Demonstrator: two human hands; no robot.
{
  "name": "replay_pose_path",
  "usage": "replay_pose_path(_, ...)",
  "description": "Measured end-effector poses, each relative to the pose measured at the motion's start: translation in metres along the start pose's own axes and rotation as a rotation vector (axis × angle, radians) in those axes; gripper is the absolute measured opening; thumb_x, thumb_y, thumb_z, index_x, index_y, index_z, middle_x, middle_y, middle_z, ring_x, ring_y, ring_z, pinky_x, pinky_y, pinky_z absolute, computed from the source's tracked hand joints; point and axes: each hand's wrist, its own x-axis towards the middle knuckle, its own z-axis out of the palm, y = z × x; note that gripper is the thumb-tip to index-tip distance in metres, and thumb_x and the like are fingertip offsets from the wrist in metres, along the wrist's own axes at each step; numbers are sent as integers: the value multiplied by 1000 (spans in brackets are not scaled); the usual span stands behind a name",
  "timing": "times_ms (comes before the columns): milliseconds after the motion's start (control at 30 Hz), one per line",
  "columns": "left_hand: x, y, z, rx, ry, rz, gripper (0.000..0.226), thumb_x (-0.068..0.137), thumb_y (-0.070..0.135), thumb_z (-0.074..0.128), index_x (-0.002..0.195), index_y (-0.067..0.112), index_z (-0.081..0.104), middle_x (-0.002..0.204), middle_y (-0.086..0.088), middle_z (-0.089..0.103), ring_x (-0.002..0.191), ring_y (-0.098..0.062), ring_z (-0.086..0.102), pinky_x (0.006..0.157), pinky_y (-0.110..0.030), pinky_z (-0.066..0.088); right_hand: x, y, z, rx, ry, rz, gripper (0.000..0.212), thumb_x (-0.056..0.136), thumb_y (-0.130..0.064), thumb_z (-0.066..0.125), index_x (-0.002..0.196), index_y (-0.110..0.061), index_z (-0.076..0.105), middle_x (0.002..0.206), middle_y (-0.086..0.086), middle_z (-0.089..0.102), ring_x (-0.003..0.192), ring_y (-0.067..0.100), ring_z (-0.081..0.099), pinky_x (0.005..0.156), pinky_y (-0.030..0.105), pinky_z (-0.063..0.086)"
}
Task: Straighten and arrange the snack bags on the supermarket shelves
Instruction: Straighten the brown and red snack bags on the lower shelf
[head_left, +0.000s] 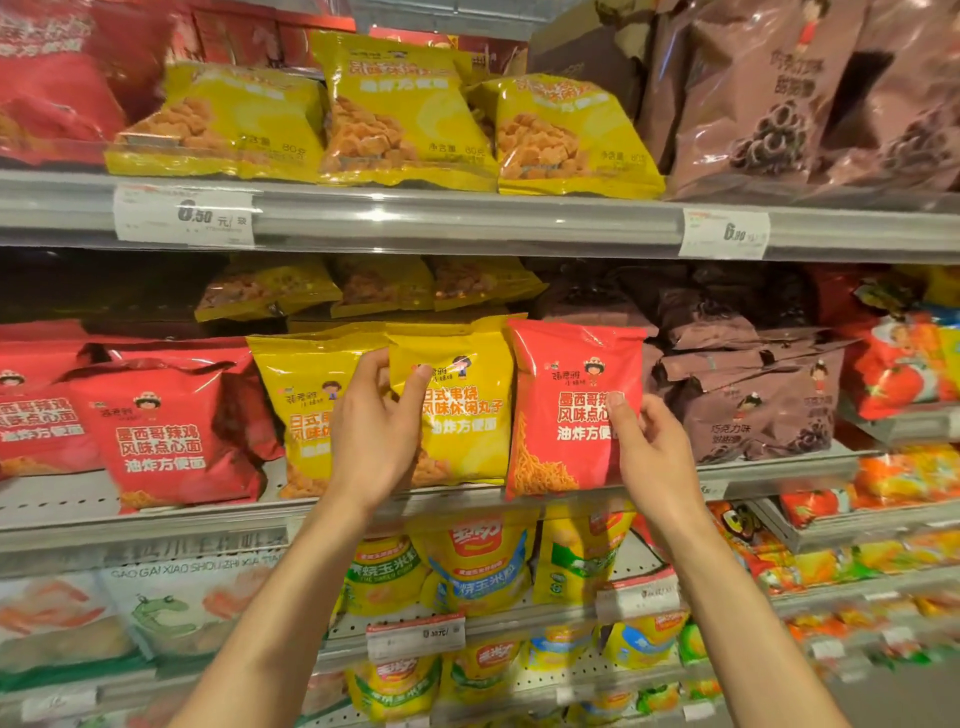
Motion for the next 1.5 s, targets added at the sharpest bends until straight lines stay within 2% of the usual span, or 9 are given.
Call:
replay_pose_path(267,-7,2,36,73,-10,63,67,103,48,51,156,12,31,60,4,62,65,-8,64,72,-42,53,2,11,-7,-28,28,33,18,105,-37,52,100,-21,60,84,-22,75,75,-5,71,58,10,50)
replay_pose_path(433,-17,-4,31,84,-73,149,85,97,58,59,158,48,0,82,5,65,65,-1,62,49,-13,39,5,16,-11,-18,47,49,18,104,-43,53,102,-27,61,92,-12,77,83,3,74,70,23,57)
replay_pose_path(567,-14,-4,31,145,-122,137,82,100,51,55,162,29,5,55,9,51,46,-7,53,45,-23,33,6,18,-9,-3,43,73,16,103,-45,54,103,-31,61,96,-7,78,88,10,75,79,37,61)
replay_pose_path(700,-8,-4,32,202,-169,129,83,102,47,51,162,24,-1,57,4,54,48,-12,55,45,-30,40,5,20,-5,35,43,57,12,105,-40,52,101,-30,59,89,-20,76,79,0,74,64,20,59)
replay_pose_path(867,-19,0,42,107,-154,8,83,102,52,46,161,33,-10,112,-26,71,63,-13,66,72,-44,58,-2,22,4,54,70,56,11,106,-40,52,103,-32,59,91,-15,76,79,3,74,62,21,58)
replay_pose_path(1000,-19,3,35,56,-152,48,87,101,40,60,164,23,2,68,40,61,69,25,57,66,-8,48,-6,24,6,61,88,65,15,105,-38,54,102,-26,62,87,-8,75,78,4,71,65,23,57)
replay_pose_path(1067,-21,4,27,17,-194,13,87,100,38,63,164,27,4,72,51,56,83,10,67,86,-22,57,-10,24,6,73,86,62,16,103,-42,55,99,-29,63,83,-9,74,74,3,68,63,22,55)
replay_pose_path(1167,-26,3,15,-68,-209,-32,83,97,35,66,161,33,14,94,27,66,92,-14,73,88,-52,58,-18,25,8,67,80,77,20,93,-54,54,91,-36,63,80,-7,72,72,7,66,62,27,53)
replay_pose_path(1500,-48,-28,-36,-352,-255,-131,20,97,23,67,114,32,61,92,3,69,76,-1,60,63,-10,47,-54,29,23,52,159,91,46,84,-62,58,94,-17,60,84,5,59,78,12,56,72,36,46)
